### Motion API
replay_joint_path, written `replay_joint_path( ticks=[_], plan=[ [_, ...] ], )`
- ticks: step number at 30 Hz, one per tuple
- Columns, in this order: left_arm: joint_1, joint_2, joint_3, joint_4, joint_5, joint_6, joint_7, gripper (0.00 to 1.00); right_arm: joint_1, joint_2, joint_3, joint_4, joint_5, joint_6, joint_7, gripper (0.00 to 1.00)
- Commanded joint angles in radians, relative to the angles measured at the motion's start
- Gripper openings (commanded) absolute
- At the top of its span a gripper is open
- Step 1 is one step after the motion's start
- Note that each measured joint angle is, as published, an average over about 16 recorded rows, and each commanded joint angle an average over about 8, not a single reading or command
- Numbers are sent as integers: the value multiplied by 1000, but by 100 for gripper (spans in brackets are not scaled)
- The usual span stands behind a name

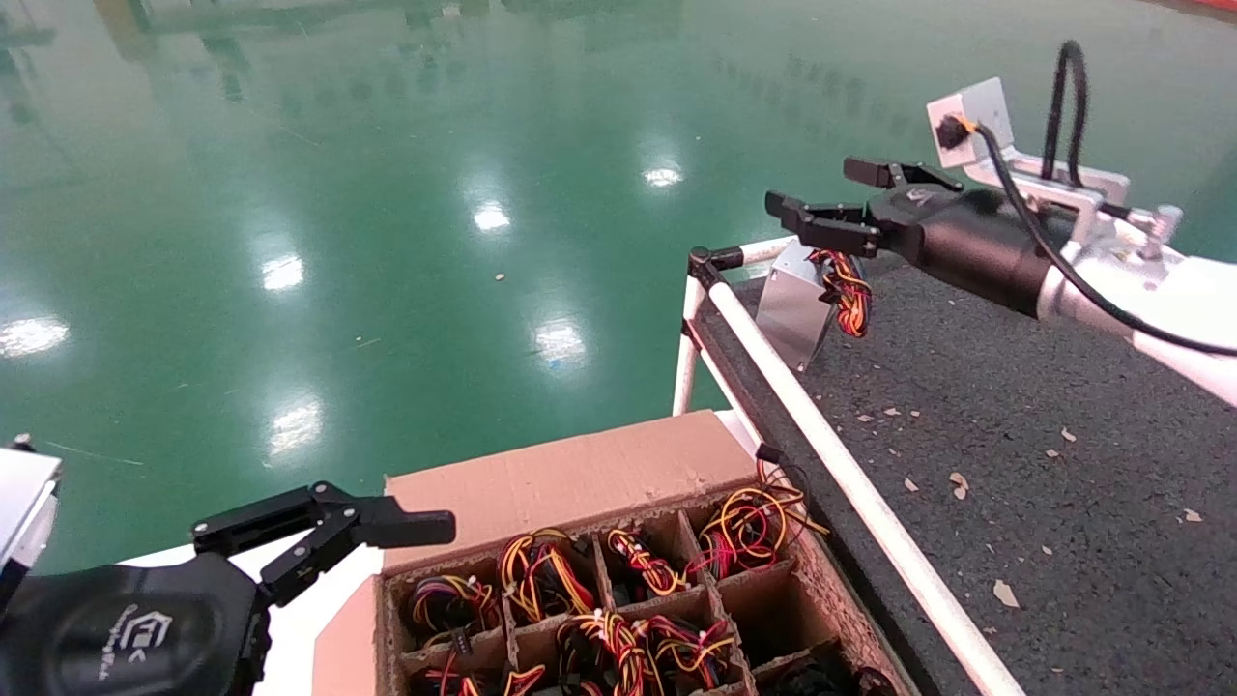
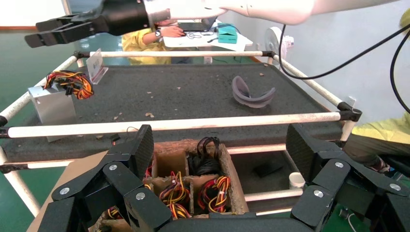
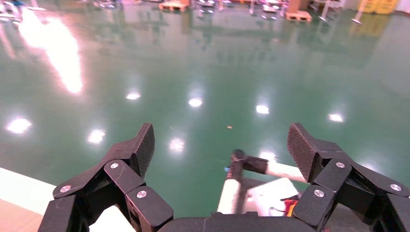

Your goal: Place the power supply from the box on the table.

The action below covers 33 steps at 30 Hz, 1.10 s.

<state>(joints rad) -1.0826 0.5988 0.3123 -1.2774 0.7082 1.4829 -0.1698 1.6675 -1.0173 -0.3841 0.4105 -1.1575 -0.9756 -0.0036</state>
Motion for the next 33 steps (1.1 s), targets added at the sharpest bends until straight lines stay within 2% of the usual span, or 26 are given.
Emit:
replay_joint_path(
  ticks=[1, 33],
  plan=[
    [0, 0, 0, 0, 0, 0, 0, 100, -29, 20, 5, 43, 21, -25, 9, 100],
    [0, 0, 1, 0, -1, 0, 1, 100, -491, 336, 87, 724, 354, -431, 158, 100]
  ],
)
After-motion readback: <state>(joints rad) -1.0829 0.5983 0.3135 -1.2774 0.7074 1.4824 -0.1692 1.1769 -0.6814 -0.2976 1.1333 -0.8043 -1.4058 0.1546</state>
